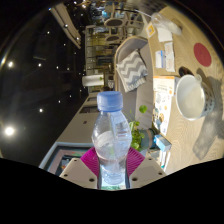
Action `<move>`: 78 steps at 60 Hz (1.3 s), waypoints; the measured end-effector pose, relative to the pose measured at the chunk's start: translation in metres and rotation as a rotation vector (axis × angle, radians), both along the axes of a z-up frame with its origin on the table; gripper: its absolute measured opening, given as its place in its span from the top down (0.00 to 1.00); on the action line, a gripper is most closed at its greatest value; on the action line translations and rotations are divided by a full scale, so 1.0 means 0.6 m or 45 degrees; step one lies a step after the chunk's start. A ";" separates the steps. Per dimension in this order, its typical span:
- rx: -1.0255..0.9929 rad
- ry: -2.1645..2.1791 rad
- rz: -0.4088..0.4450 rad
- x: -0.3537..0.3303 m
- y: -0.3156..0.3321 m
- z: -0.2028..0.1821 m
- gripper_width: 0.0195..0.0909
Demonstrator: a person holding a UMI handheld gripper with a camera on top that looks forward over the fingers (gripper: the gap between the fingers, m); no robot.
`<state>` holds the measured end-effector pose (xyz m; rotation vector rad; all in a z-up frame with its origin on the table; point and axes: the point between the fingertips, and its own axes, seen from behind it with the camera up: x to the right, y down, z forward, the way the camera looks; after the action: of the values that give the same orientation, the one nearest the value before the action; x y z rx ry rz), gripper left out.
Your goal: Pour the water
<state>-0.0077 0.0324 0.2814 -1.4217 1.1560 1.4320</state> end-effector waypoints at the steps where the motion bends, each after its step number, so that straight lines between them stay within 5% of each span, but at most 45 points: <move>1: 0.011 -0.057 0.000 0.003 -0.002 0.013 0.85; 15: 0.135 -1.002 -0.077 0.129 -0.029 0.170 0.84; 23: 0.134 -1.477 -0.127 0.236 -0.037 0.180 0.84; 32: 0.043 -1.915 -0.107 0.359 -0.044 0.093 0.84; 52: -0.105 -1.985 0.160 0.463 -0.033 -0.227 0.83; 72: -0.152 -1.943 0.263 0.467 -0.045 -0.364 0.80; 78: -0.099 -1.965 0.225 0.466 -0.052 -0.354 0.75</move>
<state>0.2719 0.0010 0.0690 -2.0094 0.0570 0.0663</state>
